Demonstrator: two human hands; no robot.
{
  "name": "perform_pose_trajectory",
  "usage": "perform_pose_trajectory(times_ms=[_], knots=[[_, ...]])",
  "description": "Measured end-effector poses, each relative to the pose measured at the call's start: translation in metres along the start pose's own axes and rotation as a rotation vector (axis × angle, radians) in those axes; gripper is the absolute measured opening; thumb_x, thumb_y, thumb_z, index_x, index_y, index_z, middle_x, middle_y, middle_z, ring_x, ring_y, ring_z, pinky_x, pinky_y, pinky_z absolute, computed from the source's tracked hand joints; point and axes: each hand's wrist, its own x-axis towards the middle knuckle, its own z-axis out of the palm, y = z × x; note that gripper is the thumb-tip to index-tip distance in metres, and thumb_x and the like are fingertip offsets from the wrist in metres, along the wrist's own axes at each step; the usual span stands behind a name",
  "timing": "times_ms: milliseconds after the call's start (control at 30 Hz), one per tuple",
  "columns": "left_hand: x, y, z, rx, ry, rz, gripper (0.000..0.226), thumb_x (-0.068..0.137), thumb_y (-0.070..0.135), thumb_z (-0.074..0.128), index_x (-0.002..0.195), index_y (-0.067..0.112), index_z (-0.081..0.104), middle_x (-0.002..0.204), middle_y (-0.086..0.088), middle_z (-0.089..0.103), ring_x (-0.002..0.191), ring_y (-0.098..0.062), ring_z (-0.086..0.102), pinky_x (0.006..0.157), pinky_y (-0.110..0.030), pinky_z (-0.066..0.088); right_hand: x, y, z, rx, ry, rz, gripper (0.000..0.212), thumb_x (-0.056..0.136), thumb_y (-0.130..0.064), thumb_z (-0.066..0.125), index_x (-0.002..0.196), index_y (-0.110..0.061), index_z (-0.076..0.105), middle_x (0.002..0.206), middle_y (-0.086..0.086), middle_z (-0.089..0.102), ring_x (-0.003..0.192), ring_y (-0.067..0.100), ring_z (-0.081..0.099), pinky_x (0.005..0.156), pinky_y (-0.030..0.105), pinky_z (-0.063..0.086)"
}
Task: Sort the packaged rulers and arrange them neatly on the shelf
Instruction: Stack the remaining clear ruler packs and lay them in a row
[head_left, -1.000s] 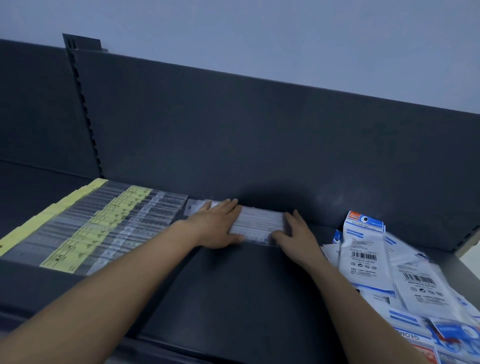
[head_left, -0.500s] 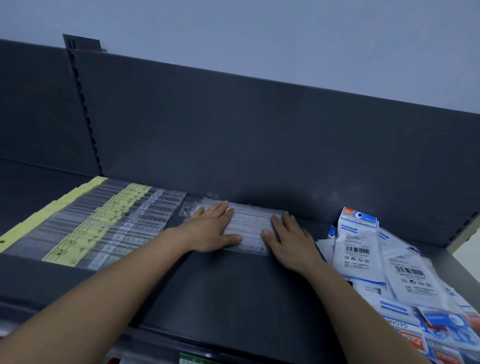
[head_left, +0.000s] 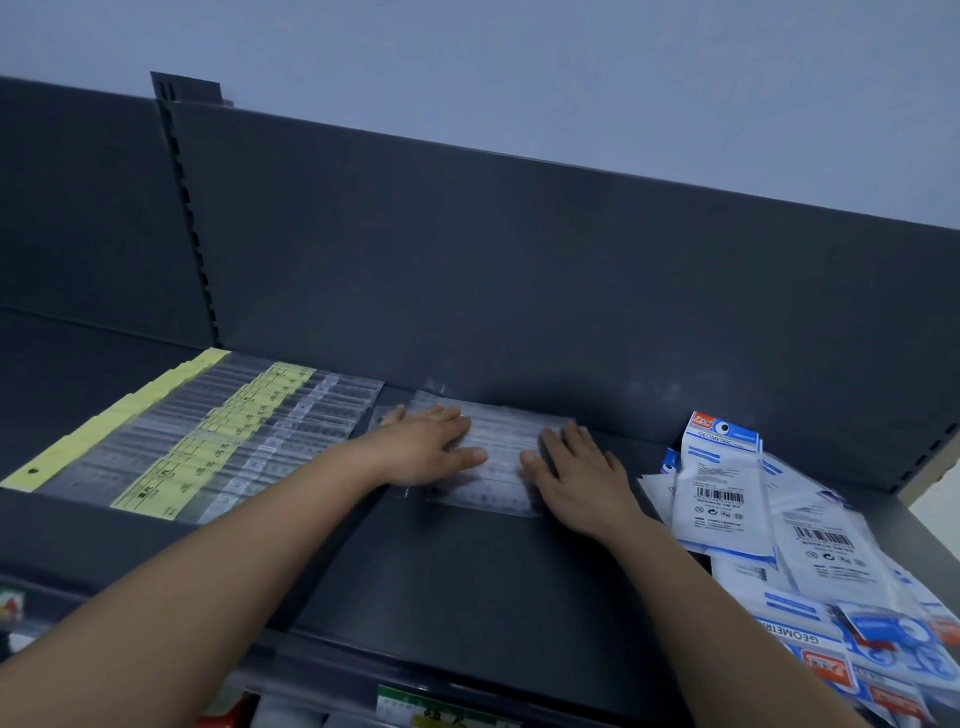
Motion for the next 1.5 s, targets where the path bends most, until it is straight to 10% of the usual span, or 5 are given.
perform_pose_trajectory(times_ms=[1500], knots=[[-0.075,0.012,0.03,0.043,0.007,-0.023,0.08,0.093,0.066,0.027,0.154,0.025,-0.003,0.159,0.004,-0.019,0.146,-0.01,-0.018,0.118,-0.047,-0.01,-0.069,-0.008,0.007,-0.011,-0.094,-0.007,0.063,0.1,-0.055,0.019,0.155,-0.029,0.003,0.162,0.001,-0.014,0.148,0.015,-0.017,0.118,0.047,-0.006]])
